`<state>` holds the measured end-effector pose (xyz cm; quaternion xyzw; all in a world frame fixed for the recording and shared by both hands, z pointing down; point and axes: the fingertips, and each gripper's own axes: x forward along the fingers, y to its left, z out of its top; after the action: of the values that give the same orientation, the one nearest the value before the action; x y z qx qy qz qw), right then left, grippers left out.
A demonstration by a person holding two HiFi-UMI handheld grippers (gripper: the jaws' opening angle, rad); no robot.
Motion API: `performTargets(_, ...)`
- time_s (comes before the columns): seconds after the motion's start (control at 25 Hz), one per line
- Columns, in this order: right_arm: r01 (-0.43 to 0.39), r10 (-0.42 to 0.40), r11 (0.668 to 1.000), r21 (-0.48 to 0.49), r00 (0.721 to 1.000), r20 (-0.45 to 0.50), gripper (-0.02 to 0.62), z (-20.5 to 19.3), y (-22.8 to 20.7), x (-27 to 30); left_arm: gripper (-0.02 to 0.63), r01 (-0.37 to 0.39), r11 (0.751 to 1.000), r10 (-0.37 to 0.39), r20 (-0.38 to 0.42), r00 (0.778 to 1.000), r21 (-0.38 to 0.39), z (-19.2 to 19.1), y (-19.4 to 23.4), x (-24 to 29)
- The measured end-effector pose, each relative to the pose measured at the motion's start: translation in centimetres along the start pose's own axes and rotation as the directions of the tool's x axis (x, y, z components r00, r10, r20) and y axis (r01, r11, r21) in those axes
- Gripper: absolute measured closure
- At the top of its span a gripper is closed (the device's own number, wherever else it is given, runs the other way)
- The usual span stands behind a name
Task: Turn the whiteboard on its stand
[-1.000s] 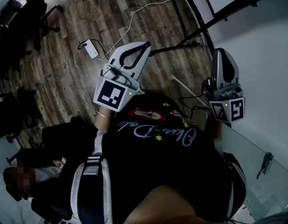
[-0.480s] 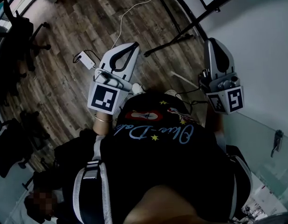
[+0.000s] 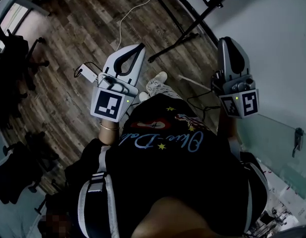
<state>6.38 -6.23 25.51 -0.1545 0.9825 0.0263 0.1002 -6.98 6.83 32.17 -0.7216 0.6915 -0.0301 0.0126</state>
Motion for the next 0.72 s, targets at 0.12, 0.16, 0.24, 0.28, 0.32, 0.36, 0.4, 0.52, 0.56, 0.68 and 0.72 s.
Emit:
performTargets(0.12,0.017,-0.017,1.000,0.007,1.000,0.005,0.571,-0.4,-1.1,1.2,0.604,0.001,1.000,0.000,-0.011,1.000,0.021,0.3,0.9,0.4)
performTargets(0.16,0.019,-0.019,1.000,0.005,1.000,0.006,0.569,-0.4,-1.4,1.6,0.604,0.000,1.000,0.000,-0.015,1.000,0.024,0.4,1.4,0.6)
performTargets(0.24,0.032,-0.032,0.999,0.003,0.999,0.013,0.569,-0.4,-2.0,2.5,0.604,-0.002,1.000,0.003,-0.023,1.000,0.028,0.3,2.3,1.2)
performTargets(0.28,0.042,-0.042,0.999,0.004,0.999,0.013,0.569,-0.6,-2.4,2.8,0.606,-0.001,1.000,0.002,-0.023,1.000,0.028,0.3,2.6,1.7)
performTargets(0.32,0.053,-0.053,0.999,0.003,0.999,0.010,0.569,-0.8,-2.9,3.1,0.606,0.002,1.000,-0.001,-0.020,1.000,0.027,0.3,2.9,2.2)
performTargets(0.36,0.064,-0.064,0.998,0.000,0.998,0.005,0.569,-0.9,-3.4,3.4,0.604,0.008,1.000,-0.008,-0.016,1.000,0.025,0.5,3.1,2.8)
performTargets(0.4,0.075,-0.075,0.997,-0.003,0.997,0.001,0.568,-1.1,-3.9,3.6,0.604,0.017,1.000,-0.017,-0.011,1.000,0.022,0.6,3.3,3.5)
performTargets(0.52,0.107,-0.107,0.994,-0.003,0.994,0.000,0.557,-1.3,-5.5,4.2,0.604,0.054,0.998,-0.054,-0.001,0.999,0.022,1.1,3.6,5.7)
performTargets(0.56,0.116,-0.116,0.993,-0.002,0.993,0.002,0.557,-1.3,-5.8,4.4,0.604,0.068,0.997,-0.068,0.002,0.998,0.027,1.2,3.7,6.5)
performTargets(0.68,0.134,-0.134,0.991,-0.001,0.991,-0.004,0.557,-1.8,-6.9,4.9,0.604,0.109,0.993,-0.110,0.017,0.994,0.036,1.7,3.7,8.5)
performTargets(0.72,0.139,-0.139,0.990,0.003,0.990,-0.008,0.557,-2.0,-7.2,5.1,0.604,0.120,0.992,-0.121,0.019,0.993,0.035,1.7,3.7,9.2)
